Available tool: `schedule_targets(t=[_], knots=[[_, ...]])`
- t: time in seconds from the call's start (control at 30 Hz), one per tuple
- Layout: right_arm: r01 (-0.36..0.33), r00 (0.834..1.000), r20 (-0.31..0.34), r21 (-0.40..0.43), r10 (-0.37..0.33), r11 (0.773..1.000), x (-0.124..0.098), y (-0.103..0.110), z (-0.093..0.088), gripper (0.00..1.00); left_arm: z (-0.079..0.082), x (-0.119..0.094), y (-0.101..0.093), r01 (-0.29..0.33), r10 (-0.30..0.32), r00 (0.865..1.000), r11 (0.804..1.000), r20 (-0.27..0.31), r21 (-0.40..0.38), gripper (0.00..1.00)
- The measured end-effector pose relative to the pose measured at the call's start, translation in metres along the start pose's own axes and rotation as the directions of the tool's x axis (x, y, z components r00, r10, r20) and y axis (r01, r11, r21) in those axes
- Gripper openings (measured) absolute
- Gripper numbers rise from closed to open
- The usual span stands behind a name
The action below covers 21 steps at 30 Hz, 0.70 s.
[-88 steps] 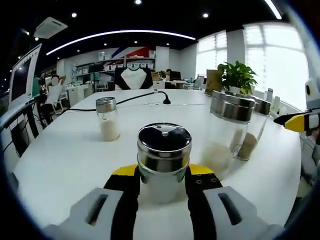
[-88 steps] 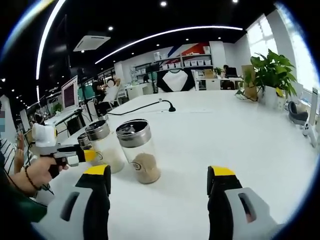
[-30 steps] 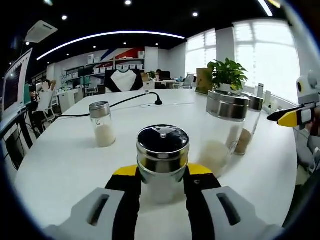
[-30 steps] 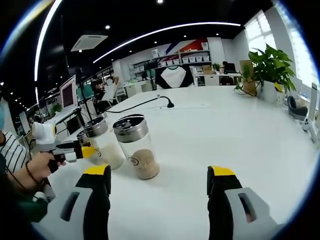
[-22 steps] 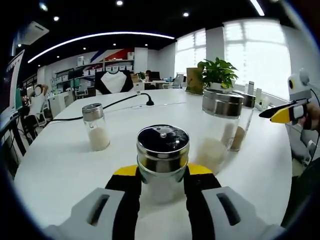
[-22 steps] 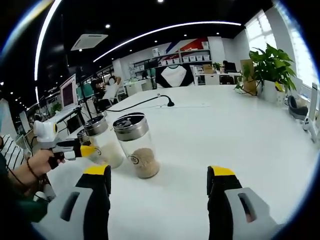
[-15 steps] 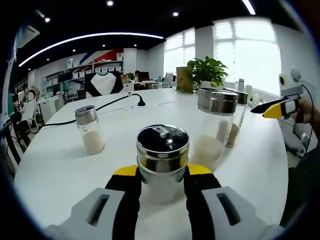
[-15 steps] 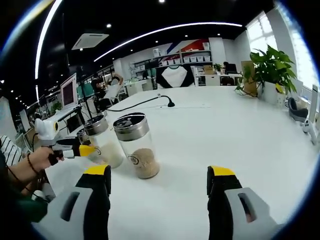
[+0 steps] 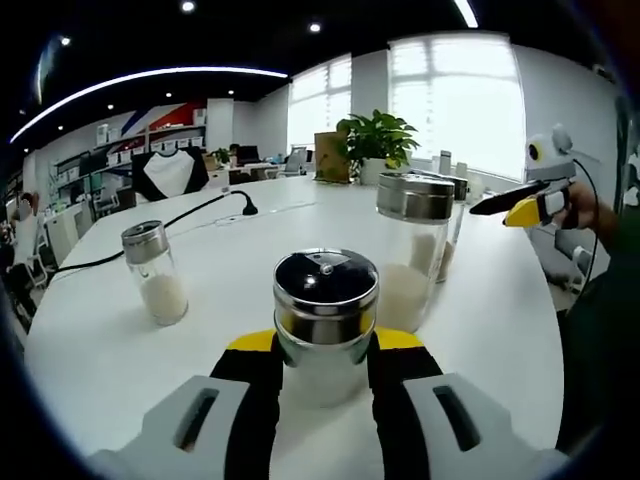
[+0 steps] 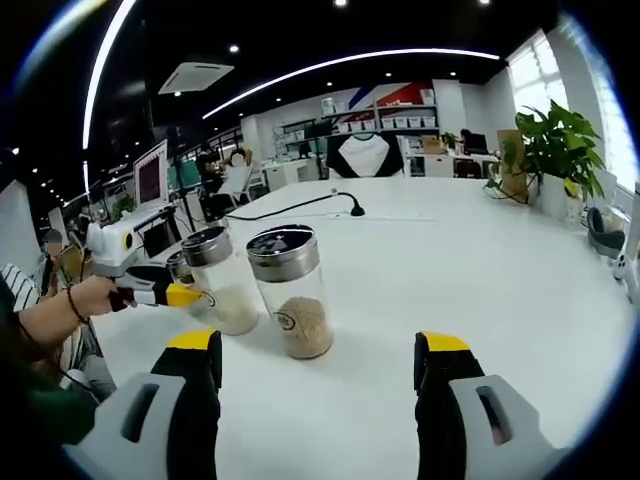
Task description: Rotate the seasoning bottle until the label or dispensing opening points toward the visible target arrow and the bottle remains upright within the marked orientation range
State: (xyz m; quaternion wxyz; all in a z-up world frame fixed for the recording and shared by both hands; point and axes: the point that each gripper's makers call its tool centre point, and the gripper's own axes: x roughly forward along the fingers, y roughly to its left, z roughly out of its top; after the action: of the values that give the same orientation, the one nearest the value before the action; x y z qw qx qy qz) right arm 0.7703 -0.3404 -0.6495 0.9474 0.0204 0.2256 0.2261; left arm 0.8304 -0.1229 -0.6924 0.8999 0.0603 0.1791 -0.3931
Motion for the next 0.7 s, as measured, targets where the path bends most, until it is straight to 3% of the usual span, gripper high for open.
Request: schedule_targets(t=[0.17,0.3,0.7], knots=[[-0.009,1.000,0.004,-0.012,0.009,1.000,-0.001,0.002,0.002,0.81,0.000,0.001,-0.003,0.061,-0.061,0.998,0.998,-0.010,0.035,0.35],[-0.055,0.998,0.036,0.018,0.054,0.998,-0.004,0.009,0.010,0.80,0.000,0.002,-0.007,0.131,-0.130,0.991,0.988,-0.015,0.085,0.35],[-0.083,0.996,0.039,0.055,0.081,0.995,-0.004,0.012,0.009,0.79,-0.001,0.003,-0.009,0.218,-0.215,0.976,0.968,-0.031,0.127,0.35]])
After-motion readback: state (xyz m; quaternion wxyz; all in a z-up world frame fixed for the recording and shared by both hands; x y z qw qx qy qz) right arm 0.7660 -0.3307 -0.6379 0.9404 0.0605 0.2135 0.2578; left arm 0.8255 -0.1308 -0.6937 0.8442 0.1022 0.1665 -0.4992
